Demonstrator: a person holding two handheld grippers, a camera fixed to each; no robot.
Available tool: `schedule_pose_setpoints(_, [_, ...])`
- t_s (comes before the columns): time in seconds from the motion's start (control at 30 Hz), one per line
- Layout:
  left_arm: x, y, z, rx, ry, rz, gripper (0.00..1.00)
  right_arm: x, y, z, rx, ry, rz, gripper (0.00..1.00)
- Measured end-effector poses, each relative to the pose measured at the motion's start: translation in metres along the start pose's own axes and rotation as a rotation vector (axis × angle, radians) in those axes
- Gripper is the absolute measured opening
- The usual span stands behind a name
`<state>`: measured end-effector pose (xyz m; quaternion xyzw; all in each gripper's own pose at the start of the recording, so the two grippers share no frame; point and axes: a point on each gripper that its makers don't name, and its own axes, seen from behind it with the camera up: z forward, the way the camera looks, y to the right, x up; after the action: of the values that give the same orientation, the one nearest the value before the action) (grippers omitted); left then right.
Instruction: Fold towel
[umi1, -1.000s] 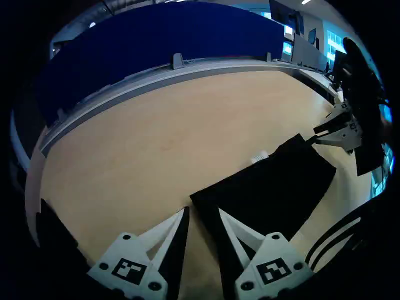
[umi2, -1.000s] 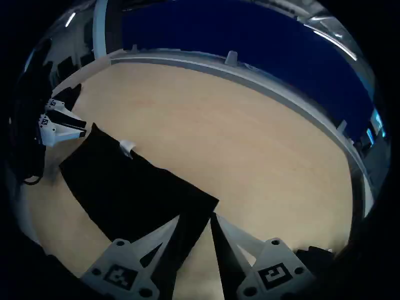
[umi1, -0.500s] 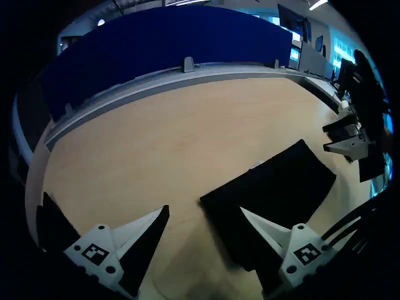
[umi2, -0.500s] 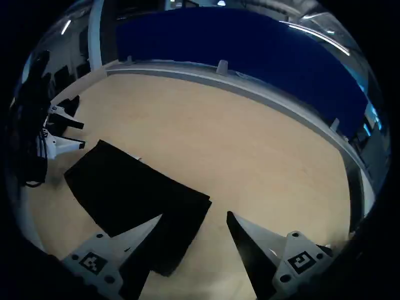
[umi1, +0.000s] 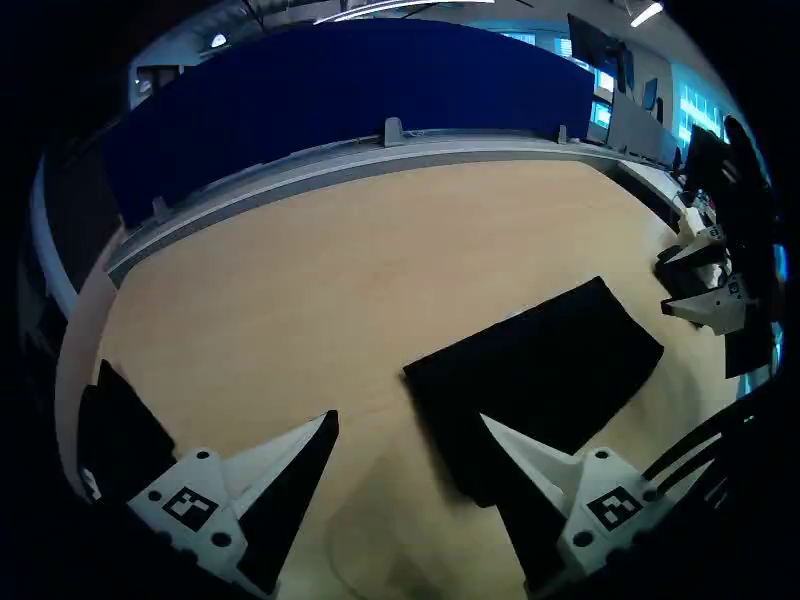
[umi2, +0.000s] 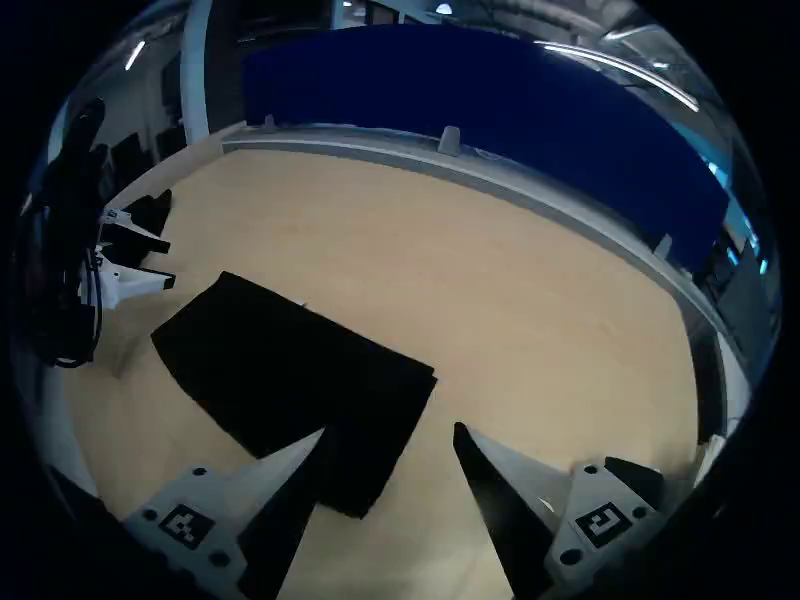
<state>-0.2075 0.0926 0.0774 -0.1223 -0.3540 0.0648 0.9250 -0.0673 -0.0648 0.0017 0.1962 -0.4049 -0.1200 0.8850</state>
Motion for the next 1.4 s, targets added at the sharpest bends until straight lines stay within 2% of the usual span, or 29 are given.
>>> schedule_pose_setpoints(0.27, [-0.027, -0.002, -0.025, 0.038, -0.006, -0.039, 0.94, -0.023, -0.01, -0.019, 0.003, -0.007, 0.022, 0.89])
schedule_pose_setpoints(0.47, [-0.042, -0.006, -0.038, 0.061, -0.007, -0.087, 0.94, -0.031, -0.014, -0.02, 0.02, -0.017, 0.01, 0.89])
schedule_pose_setpoints(0.87, [-0.071, -0.025, -0.084, 0.148, 0.004, -0.179, 0.94, -0.044, -0.033, -0.012, 0.136, -0.061, -0.115, 0.89])
schedule_pose_setpoints(1.07, [-0.087, -0.031, -0.101, 0.174, 0.006, -0.22, 0.94, -0.052, -0.038, -0.006, 0.175, -0.094, -0.184, 0.88])
schedule_pose_setpoints(1.2, [-0.095, -0.033, -0.108, 0.189, 0.002, -0.235, 0.94, -0.059, -0.039, 0.0, 0.187, -0.117, -0.215, 0.83])
schedule_pose_setpoints(1.4, [-0.106, -0.035, -0.119, 0.202, -0.001, -0.251, 0.94, -0.071, -0.034, 0.01, 0.188, -0.156, -0.242, 0.61])
